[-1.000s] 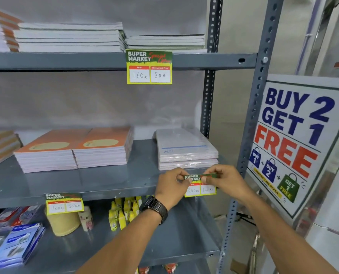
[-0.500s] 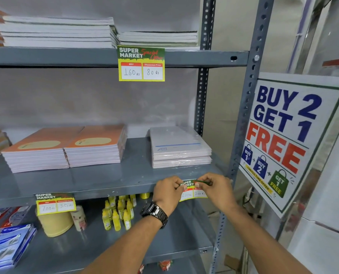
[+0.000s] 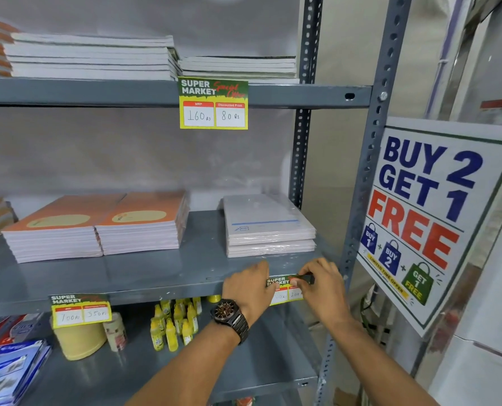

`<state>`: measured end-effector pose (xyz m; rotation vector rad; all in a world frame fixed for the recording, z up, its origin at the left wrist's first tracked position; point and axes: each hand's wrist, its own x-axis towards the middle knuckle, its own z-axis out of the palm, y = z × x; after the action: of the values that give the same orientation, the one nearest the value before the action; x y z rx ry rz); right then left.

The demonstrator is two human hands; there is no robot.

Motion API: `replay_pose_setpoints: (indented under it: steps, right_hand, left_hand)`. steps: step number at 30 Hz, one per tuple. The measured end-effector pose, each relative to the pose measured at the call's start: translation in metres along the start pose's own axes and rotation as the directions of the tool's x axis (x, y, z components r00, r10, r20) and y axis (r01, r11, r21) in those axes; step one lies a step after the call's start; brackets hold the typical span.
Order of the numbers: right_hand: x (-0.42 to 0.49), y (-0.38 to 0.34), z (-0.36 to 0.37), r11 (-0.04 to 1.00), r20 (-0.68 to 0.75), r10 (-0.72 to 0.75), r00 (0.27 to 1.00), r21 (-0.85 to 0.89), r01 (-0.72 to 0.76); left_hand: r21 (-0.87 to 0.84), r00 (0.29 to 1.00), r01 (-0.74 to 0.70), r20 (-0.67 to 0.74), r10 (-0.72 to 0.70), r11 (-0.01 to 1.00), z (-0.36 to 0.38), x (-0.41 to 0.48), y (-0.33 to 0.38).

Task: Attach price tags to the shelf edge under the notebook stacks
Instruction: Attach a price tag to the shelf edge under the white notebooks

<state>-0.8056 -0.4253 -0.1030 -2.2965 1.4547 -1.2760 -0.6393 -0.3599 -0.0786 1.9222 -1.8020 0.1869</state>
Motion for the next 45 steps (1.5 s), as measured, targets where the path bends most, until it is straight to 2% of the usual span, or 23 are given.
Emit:
replay_pose_setpoints:
  steps: [3, 6, 9, 15, 19, 22, 28, 31, 38, 45]
  right_hand:
    - [-0.003, 0.003, 0.0, 0.994, -0.026, -0.074, 0.997, -0.087, 0.071]
    - [-0.002, 0.003, -0.002, 0.984, -0.02, -0.09, 0.996, -0.155, 0.086]
    - [0.002, -0.001, -0.008, 0.982, 0.033, -0.064, 0.997, -0.174, 0.069]
    - [0.004, -0.007, -0.016, 0.991, 0.15, -0.092, 0.984, -0.083, 0.105]
    - [0.005, -0.013, -0.011, 0.971, 0.158, -0.157, 0.975, -0.158, 0.182]
    - [0.007, -0.016, -0.008, 0.969, 0.13, -0.159, 0.979, -0.172, 0.18]
    - [0.013, 0.001, -0.017, 0.992, 0.177, -0.128, 0.976, 0.035, 0.124]
    - [0.015, 0.005, -0.019, 0.99, 0.192, -0.129, 0.973, 0.083, 0.115]
    - [0.018, 0.011, -0.014, 0.991, 0.187, -0.13, 0.974, 0.058, 0.121]
    - [0.016, -0.001, -0.015, 0.988, 0.172, -0.143, 0.975, -0.037, 0.151]
  left_hand:
    - [0.078, 0.994, -0.105, -0.028, 0.108, 0.991, -0.004, 0.004, -0.006]
    - [0.149, 0.984, -0.177, 0.005, 0.178, 0.973, -0.003, 0.008, -0.012]
    - [0.101, 0.987, -0.161, 0.04, 0.158, 0.982, -0.006, 0.007, -0.011]
    - [0.098, 0.99, -0.135, 0.062, 0.13, 0.986, -0.013, 0.004, -0.009]
    - [0.101, 0.992, -0.124, 0.043, 0.12, 0.987, -0.009, 0.003, -0.01]
    - [0.1, 0.992, -0.124, 0.042, 0.121, 0.987, -0.007, 0.003, -0.012]
    - [0.08, 0.992, -0.121, 0.053, 0.117, 0.989, -0.007, 0.004, -0.013]
    - [0.058, 0.993, -0.115, 0.038, 0.113, 0.992, -0.003, 0.005, -0.015]
    - [0.021, 0.99, -0.138, -0.027, 0.138, 0.99, 0.005, 0.008, -0.024]
    - [0.013, 0.991, -0.131, -0.026, 0.131, 0.991, 0.005, 0.009, -0.025]
